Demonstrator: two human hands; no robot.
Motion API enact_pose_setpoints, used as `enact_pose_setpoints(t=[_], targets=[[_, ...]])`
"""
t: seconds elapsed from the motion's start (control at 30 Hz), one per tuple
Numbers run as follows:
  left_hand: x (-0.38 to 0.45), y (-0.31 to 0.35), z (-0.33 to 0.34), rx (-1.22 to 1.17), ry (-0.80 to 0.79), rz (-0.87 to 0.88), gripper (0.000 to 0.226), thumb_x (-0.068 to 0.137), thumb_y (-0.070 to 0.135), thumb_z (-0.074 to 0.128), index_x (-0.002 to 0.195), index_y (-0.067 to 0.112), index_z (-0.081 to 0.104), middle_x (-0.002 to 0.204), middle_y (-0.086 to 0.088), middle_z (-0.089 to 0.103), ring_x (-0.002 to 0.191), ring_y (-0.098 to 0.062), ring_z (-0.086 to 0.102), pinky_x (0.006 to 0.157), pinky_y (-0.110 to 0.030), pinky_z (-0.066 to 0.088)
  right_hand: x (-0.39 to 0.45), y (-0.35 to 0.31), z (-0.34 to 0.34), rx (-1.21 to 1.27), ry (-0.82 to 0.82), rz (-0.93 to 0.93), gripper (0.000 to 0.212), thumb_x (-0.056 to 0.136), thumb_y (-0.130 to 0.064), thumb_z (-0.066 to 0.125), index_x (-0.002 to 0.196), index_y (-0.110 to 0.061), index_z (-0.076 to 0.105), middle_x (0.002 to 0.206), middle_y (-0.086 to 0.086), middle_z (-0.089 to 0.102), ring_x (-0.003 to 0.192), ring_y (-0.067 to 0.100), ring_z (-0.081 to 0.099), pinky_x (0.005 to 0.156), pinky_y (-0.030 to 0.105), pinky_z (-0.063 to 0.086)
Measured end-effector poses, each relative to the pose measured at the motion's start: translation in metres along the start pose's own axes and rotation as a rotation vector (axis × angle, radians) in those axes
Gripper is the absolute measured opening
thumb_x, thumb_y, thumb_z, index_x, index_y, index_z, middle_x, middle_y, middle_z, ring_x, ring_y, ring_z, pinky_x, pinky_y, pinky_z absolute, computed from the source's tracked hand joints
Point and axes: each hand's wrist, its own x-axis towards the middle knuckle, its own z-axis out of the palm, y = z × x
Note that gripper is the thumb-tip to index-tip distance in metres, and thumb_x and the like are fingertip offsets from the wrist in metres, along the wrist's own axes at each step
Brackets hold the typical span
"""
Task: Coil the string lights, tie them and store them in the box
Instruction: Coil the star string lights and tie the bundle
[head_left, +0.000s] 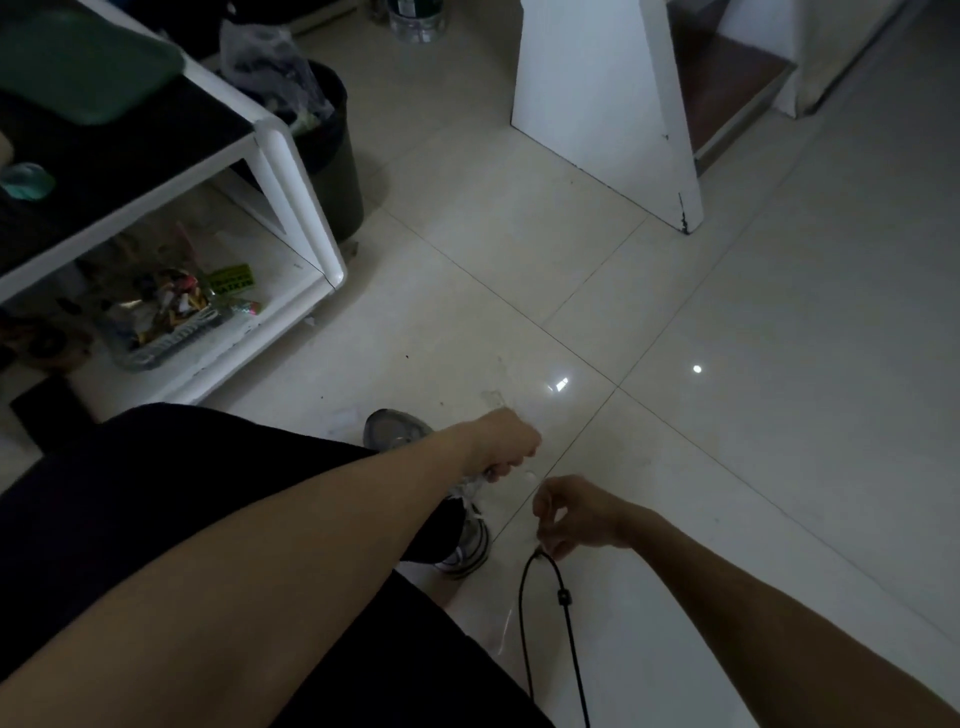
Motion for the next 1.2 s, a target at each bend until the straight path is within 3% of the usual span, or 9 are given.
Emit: enact_pose_setpoints(t=[0.1,0.23,0.33,0.43,0.6,0.7,0.87,1.07,1.2], targets=[[0.006,0.002,0.028,0.143,-0.038,-0.031,0.019,0.092,0.017,0.052,0.075,0.01,0.051,0.066,-0.007,0.043,0.051,-0.019,0.034,0.05,-0.024,0.03,-0.005,0.007,-0.004,0.064,0.011,-0.035,0.019,0.089,0.006,0.066,0.101,-0.006,0.059,0.102,0.016,0.064,0.084,0.026,0.072,0.068,0.03,0.061],[0.011,-0.002,0.046,0.256,-0.076,-0.081,0.015,0.079,0.02,0.064,0.076,0.008,0.057,0.07,-0.008,0.051,0.056,-0.02,0.041,0.052,-0.026,0.035,-0.009,0.02,-0.01,0.156,0.038,-0.047,0.013,0.089,0.005,0.069,0.1,0.002,0.065,0.095,0.016,0.067,0.08,0.024,0.074,0.07,0.034,0.062],[0.013,-0.007,0.053,0.358,-0.093,-0.08,0.026,0.088,0.022,0.063,0.067,0.01,0.052,0.065,-0.005,0.051,0.049,-0.017,0.043,0.048,-0.023,0.037,-0.012,0.025,-0.013,0.27,0.053,-0.058,0.009,0.086,0.009,0.07,0.091,0.003,0.068,0.088,0.016,0.069,0.078,0.027,0.073,0.069,0.035,0.063],[0.017,-0.013,0.057,0.305,-0.037,-0.1,0.032,0.092,0.023,0.065,0.066,0.013,0.049,0.064,-0.002,0.051,0.051,-0.012,0.046,0.046,-0.021,0.04,-0.014,0.026,-0.013,0.4,0.049,-0.043,0.017,0.083,0.014,0.071,0.085,-0.003,0.071,0.083,0.014,0.072,0.076,0.027,0.073,0.067,0.033,0.062],[0.022,-0.015,0.062,0.189,-0.026,-0.093,0.04,0.089,0.028,0.071,0.065,0.011,0.044,0.065,-0.007,0.046,0.055,-0.015,0.041,0.049,-0.026,0.034,-0.015,0.031,-0.014,0.575,-0.002,0.053,0.024,0.081,0.015,0.071,0.102,0.005,0.069,0.088,0.016,0.074,0.08,0.025,0.073,0.073,0.034,0.061],[0.019,-0.015,0.062,0.144,-0.013,-0.054,0.036,0.088,0.026,0.071,0.066,0.011,0.048,0.061,-0.005,0.045,0.05,-0.014,0.04,0.041,-0.019,0.032,-0.014,0.032,-0.012,0.674,0.029,0.065,0.036,0.078,0.018,0.071,0.112,0.011,0.065,0.091,0.019,0.073,0.08,0.026,0.072,0.072,0.035,0.061],[0.016,-0.015,0.065,0.119,-0.029,-0.01,0.032,0.093,0.02,0.066,0.068,0.009,0.049,0.059,-0.004,0.044,0.048,-0.012,0.037,0.037,-0.017,0.031,-0.015,0.037,-0.013,0.759,-0.02,0.102,0.029,0.082,0.017,0.068,0.107,0.003,0.065,0.088,0.012,0.072,0.077,0.019,0.071,0.071,0.029,0.059],[0.015,-0.016,0.066,0.085,-0.038,-0.004,0.019,0.086,0.014,0.073,0.075,0.007,0.059,0.062,-0.006,0.049,0.05,-0.016,0.043,0.042,-0.023,0.035,-0.024,0.044,-0.015,0.745,-0.33,0.125,0.018,0.097,-0.002,0.058,0.113,0.001,0.065,0.113,0.014,0.066,0.094,0.025,0.065,0.083,0.034,0.056],[0.013,-0.013,0.065,0.163,-0.053,-0.037,0.02,0.088,0.013,0.07,0.079,0.006,0.055,0.065,-0.007,0.048,0.052,-0.018,0.043,0.042,-0.024,0.036,-0.023,0.053,-0.018,0.596,-0.197,0.138,0.012,0.097,-0.002,0.059,0.101,0.003,0.069,0.1,0.019,0.068,0.09,0.026,0.067,0.093,0.041,0.057]])
